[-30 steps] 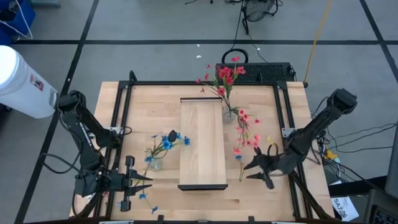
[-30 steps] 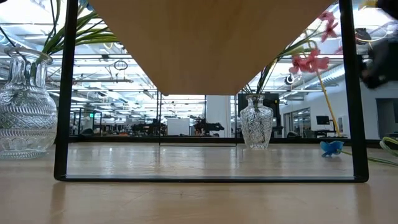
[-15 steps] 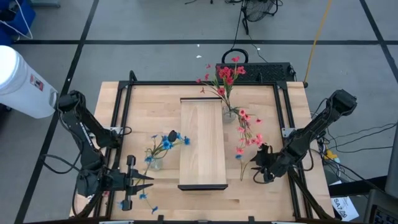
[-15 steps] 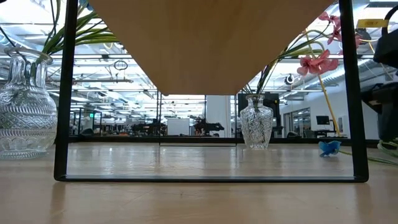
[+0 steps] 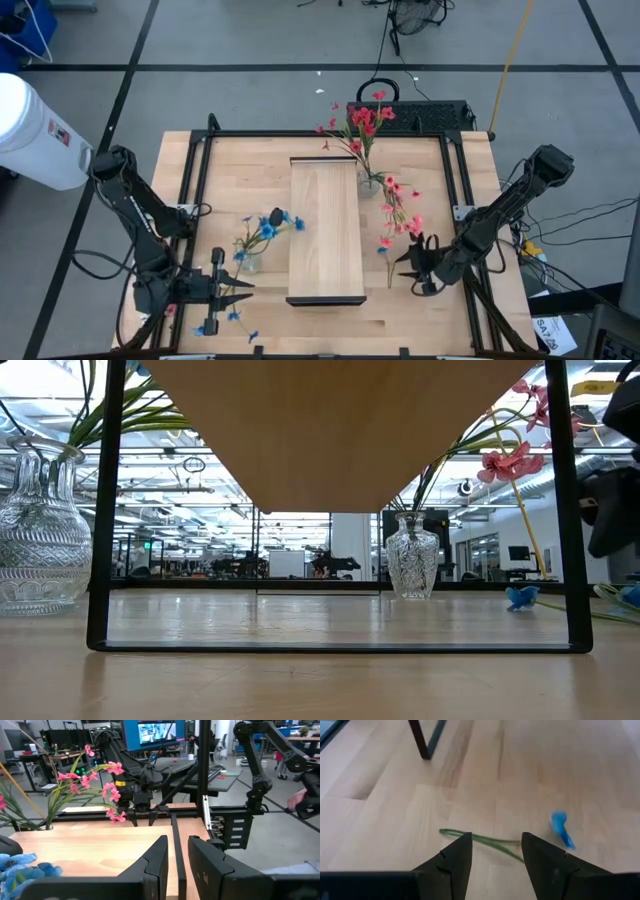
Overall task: Pick and place flowers into a vace then onto a shelf
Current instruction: Put the blue flowers into the left transparent vase
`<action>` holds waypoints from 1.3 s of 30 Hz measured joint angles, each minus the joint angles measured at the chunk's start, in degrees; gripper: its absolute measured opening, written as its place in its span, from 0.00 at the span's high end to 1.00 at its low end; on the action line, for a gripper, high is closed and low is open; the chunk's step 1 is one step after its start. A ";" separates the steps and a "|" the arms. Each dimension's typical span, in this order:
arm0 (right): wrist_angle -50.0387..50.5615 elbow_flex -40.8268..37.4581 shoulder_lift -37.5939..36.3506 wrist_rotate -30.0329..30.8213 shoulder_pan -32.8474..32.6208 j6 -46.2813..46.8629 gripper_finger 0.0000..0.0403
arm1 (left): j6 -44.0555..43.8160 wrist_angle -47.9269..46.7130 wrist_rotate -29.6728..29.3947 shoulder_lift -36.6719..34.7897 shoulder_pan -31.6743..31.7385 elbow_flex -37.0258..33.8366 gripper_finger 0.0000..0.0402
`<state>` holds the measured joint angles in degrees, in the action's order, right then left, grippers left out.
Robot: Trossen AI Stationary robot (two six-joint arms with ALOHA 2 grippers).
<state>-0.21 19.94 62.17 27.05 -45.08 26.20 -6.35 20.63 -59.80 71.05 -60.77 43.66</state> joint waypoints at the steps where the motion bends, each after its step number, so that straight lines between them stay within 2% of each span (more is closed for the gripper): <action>1: -0.33 0.00 0.00 0.29 0.02 -1.09 0.59 | -0.01 -0.07 0.00 0.00 0.00 0.00 0.80; 4: 0.81 0.00 0.00 1.63 0.48 -3.30 0.59 | -0.18 -0.36 -0.01 0.00 0.00 0.00 0.80; 11: 10.32 0.00 0.00 -0.40 3.38 -1.06 0.59 | -0.62 -0.36 -0.01 0.02 0.02 0.00 0.80; 17: 12.33 0.02 0.71 -3.28 5.54 -0.09 0.59 | -0.48 -0.70 -0.04 0.02 0.02 0.00 0.80; 20: 10.23 0.02 1.31 -3.34 6.09 1.56 0.61 | -0.56 -0.70 -0.04 0.02 0.02 0.00 0.80; 25: 5.74 0.02 1.84 -5.50 6.01 1.64 0.73 | -1.45 -1.55 -0.06 0.02 0.02 0.00 0.80; 32: 4.29 0.02 1.86 -10.55 5.99 3.47 0.97 | -1.77 -1.65 -0.06 0.02 0.02 0.00 0.80; 39: 2.30 0.02 2.15 -10.89 4.67 9.10 0.99 | -2.78 -2.63 -0.23 0.02 0.02 0.00 0.80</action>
<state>2.09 19.97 64.32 16.16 -40.41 35.31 -9.13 18.00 -60.03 71.07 -60.75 43.66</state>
